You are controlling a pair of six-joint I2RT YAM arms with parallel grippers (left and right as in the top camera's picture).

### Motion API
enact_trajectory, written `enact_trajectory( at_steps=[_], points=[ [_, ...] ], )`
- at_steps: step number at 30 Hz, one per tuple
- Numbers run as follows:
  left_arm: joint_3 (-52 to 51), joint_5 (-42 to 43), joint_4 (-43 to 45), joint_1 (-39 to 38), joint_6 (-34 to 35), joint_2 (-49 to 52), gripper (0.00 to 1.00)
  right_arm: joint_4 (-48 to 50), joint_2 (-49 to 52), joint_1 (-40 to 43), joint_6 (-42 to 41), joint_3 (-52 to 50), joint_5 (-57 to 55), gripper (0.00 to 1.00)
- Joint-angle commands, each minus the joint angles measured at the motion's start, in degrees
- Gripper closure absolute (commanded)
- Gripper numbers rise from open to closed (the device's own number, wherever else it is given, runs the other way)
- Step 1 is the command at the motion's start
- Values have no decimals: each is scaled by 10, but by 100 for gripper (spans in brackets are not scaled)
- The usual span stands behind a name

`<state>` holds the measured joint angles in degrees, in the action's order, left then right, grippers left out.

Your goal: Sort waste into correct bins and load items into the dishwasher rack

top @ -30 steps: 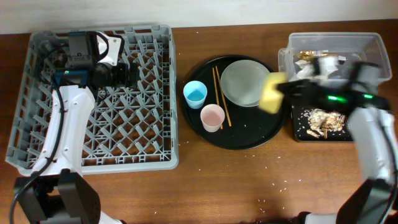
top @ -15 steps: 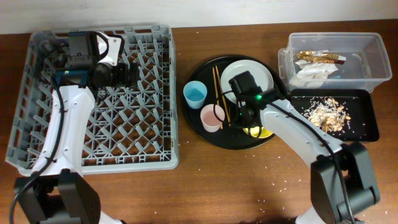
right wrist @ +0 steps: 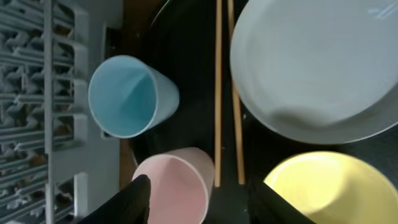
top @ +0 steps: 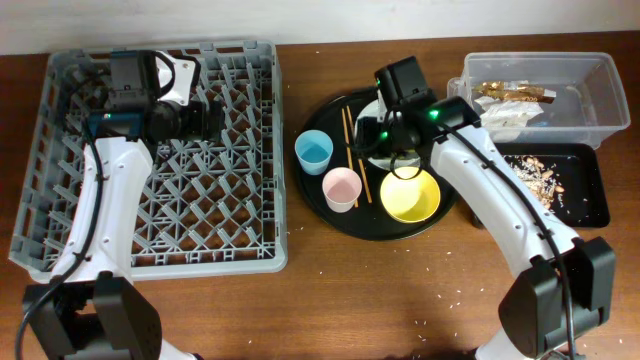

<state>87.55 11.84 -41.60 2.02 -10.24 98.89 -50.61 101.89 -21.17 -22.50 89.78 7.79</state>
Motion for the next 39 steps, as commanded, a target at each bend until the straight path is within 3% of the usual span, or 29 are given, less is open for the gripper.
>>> enact_trajectory(
  at_steps=[1,7,10,14,22,25,28,32,37,39],
  points=[
    [8,63,-32,2,3,-13,1,-1,19,-17,-5,-8,23,49],
    [8,69,-53,2,3,-13,1,-24,91,-20,-5,-8,55,54],
    [8,69,-56,2,3,-13,1,-30,97,-20,-5,-10,48,65],
    [8,69,-57,2,3,-13,1,-32,116,-20,-5,-11,27,67],
    [8,69,-56,2,3,-13,1,-29,121,-21,-5,-11,22,96],
    [8,71,-56,2,5,-13,1,-28,121,-21,-5,-11,22,96],
    [8,131,-56,3,38,-13,1,-28,95,2,2,-8,129,96],
    [8,248,-56,3,68,-13,1,-37,18,80,75,-8,275,96],
    [8,493,-56,3,68,-12,1,-32,-6,170,156,-9,526,96],
    [8,577,-55,3,68,-9,1,4,-6,170,163,-9,581,96]
  ],
)
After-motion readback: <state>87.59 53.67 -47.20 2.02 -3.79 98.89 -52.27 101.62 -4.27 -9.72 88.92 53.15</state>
